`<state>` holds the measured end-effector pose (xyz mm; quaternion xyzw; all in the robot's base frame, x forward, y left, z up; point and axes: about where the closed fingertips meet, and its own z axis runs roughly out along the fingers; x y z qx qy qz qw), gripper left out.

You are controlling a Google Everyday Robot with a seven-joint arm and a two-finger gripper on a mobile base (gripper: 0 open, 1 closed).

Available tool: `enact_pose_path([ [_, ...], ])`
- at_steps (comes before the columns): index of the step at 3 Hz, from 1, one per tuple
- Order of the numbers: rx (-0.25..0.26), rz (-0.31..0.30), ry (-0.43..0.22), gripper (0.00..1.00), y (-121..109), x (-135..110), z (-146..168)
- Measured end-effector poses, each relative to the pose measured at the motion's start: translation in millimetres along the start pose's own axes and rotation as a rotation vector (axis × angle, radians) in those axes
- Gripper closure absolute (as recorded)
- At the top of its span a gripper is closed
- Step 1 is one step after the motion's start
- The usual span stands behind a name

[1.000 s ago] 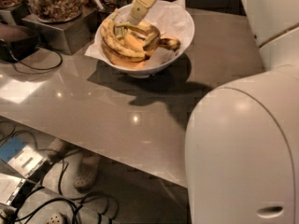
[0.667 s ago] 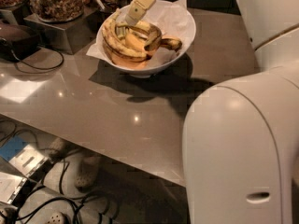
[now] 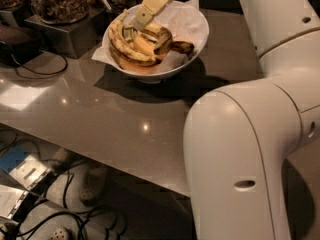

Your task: Pick banana from white bowl

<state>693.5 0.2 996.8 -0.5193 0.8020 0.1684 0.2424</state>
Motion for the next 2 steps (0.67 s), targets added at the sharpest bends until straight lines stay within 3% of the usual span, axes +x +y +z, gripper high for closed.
enact_pose_path([
  [1,0.043,0.044,0.021,0.10,-6.7,-2.5,-1.7],
  [2,0.090,0.086,0.053,0.11,-14.6,-1.8,-2.4],
])
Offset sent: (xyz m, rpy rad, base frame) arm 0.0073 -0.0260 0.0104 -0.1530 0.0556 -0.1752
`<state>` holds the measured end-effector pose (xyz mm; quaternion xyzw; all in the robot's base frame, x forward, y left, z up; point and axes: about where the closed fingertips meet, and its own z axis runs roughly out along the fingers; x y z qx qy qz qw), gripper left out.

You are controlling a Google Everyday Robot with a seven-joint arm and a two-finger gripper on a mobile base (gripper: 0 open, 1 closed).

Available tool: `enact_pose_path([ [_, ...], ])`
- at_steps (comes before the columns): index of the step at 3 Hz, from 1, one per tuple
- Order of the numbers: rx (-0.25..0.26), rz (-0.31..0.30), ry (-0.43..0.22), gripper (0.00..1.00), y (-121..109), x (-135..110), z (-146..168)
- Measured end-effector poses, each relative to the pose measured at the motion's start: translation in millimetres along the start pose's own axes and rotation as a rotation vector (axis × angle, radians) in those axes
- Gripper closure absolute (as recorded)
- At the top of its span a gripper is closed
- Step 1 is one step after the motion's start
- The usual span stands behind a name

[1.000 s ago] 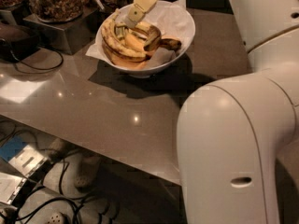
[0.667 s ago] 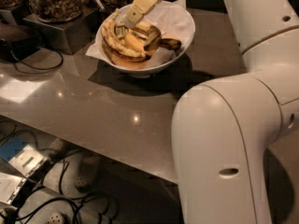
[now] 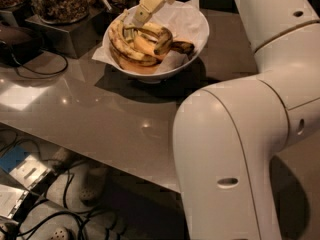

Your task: Pick banana from white bowl

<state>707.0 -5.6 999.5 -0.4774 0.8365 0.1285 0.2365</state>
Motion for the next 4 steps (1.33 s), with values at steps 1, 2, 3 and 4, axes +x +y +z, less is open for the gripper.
enact_pose_path([
  [1,0.043,0.041,0.041,0.17,-9,3,6],
  [2,0.059,0.077,0.084,0.20,-18,8,19],
  [3,0.065,0.098,0.119,0.26,-23,12,34],
  [4,0.062,0.107,0.140,0.27,-26,14,45],
])
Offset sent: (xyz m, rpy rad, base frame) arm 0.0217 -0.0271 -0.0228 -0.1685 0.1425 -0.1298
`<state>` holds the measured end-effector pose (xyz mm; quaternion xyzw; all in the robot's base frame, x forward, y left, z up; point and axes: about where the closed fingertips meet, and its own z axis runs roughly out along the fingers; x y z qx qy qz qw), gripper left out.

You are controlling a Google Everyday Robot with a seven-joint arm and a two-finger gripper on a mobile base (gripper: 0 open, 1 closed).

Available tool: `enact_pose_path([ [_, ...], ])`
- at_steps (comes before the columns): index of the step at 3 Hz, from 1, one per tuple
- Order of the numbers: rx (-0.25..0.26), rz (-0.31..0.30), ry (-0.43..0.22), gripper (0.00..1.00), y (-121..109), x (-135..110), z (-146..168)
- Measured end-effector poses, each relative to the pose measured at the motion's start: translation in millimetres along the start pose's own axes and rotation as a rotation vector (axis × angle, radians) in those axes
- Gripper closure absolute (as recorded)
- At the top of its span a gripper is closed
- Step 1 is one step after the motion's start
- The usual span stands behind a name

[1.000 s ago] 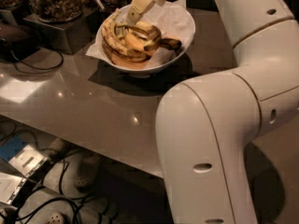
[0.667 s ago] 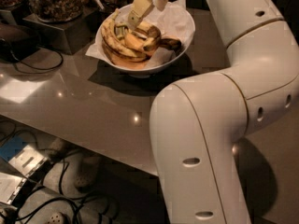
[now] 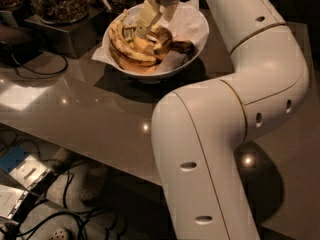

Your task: Pick banana from white bowl

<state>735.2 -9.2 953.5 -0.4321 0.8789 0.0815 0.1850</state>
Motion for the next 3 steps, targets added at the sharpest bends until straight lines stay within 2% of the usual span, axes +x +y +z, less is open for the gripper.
enact_pose_path([
  [2,-0.016,0.017,0.027,0.32,-5,4,22],
  [3,-0.025,-0.005,0.004,0.50,-8,4,22],
])
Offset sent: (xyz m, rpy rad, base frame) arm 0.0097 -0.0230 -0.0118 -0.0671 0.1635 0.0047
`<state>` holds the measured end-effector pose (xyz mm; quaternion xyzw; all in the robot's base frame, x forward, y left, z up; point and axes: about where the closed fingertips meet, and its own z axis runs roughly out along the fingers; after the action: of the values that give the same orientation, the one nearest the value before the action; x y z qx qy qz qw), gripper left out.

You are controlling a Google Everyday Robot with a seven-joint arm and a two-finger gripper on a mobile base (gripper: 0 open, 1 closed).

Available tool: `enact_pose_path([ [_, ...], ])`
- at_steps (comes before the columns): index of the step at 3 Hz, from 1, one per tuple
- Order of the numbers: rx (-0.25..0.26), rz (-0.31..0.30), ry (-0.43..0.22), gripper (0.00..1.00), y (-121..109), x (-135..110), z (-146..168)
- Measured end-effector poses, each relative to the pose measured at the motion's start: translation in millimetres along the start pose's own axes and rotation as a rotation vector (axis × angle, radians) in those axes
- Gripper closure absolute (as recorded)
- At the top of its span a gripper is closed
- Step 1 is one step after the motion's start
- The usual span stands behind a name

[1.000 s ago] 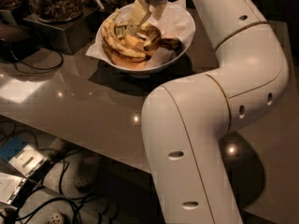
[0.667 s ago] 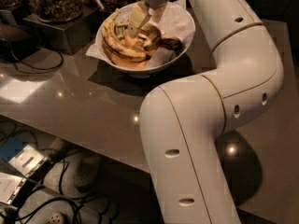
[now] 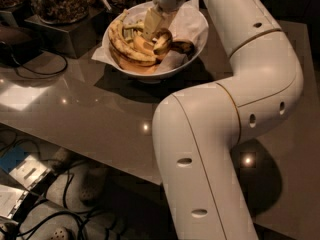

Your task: Pick banana from white bowl

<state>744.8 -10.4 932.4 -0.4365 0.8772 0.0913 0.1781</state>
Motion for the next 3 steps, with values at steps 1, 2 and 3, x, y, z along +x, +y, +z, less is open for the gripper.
enact_pose_path([
  [1,-0.001,-0.001,-0.001,0.73,0,0,0],
  [2,0.000,-0.001,-0.001,0.97,0,0,0],
  [3,0.030,-0.012,-0.050,1.00,-5,-8,-13],
])
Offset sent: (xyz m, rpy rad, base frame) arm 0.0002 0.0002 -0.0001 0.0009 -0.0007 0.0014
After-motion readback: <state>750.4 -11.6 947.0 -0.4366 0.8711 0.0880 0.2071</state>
